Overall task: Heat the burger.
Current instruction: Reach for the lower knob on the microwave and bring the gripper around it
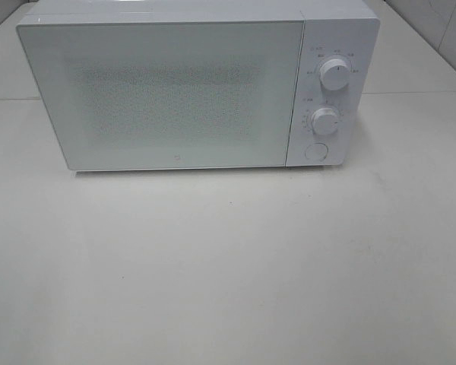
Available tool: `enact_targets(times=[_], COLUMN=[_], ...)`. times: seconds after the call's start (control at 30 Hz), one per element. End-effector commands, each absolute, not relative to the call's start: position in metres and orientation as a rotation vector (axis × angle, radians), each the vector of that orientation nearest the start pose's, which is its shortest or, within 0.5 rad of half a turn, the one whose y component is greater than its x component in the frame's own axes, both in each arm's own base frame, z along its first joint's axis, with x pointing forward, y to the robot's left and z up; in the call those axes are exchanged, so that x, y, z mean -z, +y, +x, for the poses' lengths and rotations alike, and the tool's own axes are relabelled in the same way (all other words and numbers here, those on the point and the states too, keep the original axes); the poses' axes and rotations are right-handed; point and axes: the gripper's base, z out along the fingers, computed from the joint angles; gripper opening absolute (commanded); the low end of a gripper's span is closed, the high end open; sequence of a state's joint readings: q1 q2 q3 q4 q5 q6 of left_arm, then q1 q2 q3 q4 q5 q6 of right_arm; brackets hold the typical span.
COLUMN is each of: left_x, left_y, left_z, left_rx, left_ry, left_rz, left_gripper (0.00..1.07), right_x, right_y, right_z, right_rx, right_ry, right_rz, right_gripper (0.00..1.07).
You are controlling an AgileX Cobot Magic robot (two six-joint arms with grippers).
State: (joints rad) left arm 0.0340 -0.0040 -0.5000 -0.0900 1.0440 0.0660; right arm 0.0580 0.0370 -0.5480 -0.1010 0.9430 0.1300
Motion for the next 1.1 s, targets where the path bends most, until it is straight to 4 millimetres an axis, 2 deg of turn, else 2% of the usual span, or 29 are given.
enact_targets(times=[0.03, 0.07, 0.1, 0.17, 0.33, 0.37, 0.43, 0.47, 0.5, 0.73, 0.8, 1.1], left_x=[-0.278, -0.278, -0.278, -0.278, -0.278, -0.278, -0.278, -0.278, -0.278, -0.278, -0.278, -0.278], left_y=[-0.008, -0.008, -0.008, -0.008, -0.008, -0.008, -0.008, -0.008, -0.008, -0.008, -0.008, -0.008], left_z=[-0.008, -0.008, -0.008, -0.008, -0.008, -0.008, -0.008, -0.008, -0.008, -0.008, -0.008, -0.008], left_rx=[0.054, 0.054, 0.054, 0.054, 0.054, 0.054, 0.054, 0.054, 0.054, 0.054, 0.054, 0.054], left_ry=[1.989, 1.989, 1.989, 1.989, 1.989, 1.989, 1.989, 1.989, 1.989, 1.989, 1.989, 1.989], left_rz=[0.032, 0.032, 0.032, 0.032, 0.032, 0.032, 0.032, 0.032, 0.032, 0.032, 0.032, 0.032], left_gripper=[1.01, 1.01, 1.01, 1.01, 1.01, 1.01, 1.01, 1.01, 1.01, 1.01, 1.01, 1.01], right_x=[-0.311, -0.311, -0.315, -0.317, -0.325, -0.325, -0.326, -0.326, -0.327, -0.326, -0.322, -0.305], right_y=[-0.008, -0.008, -0.007, -0.006, -0.003, -0.003, -0.002, -0.002, -0.001, 0.002, 0.004, 0.008], right_z=[0.017, 0.017, 0.027, 0.032, 0.062, 0.062, 0.077, 0.077, 0.088, 0.115, 0.131, 0.155], right_rx=[0.028, 0.028, 0.026, 0.025, 0.022, 0.022, 0.018, 0.018, 0.016, 0.004, -0.019, -0.051], right_ry=[1.890, 1.890, 1.876, 1.866, 1.840, 1.840, 1.832, 1.832, 1.834, 1.825, 1.797, 1.746], right_rz=[0.043, 0.043, 0.035, 0.031, 0.009, 0.009, -0.001, -0.001, -0.008, -0.022, -0.018, -0.032], right_gripper=[0.83, 0.83, 0.83, 0.83, 0.82, 0.82, 0.81, 0.81, 0.80, 0.79, 0.78, 0.77])
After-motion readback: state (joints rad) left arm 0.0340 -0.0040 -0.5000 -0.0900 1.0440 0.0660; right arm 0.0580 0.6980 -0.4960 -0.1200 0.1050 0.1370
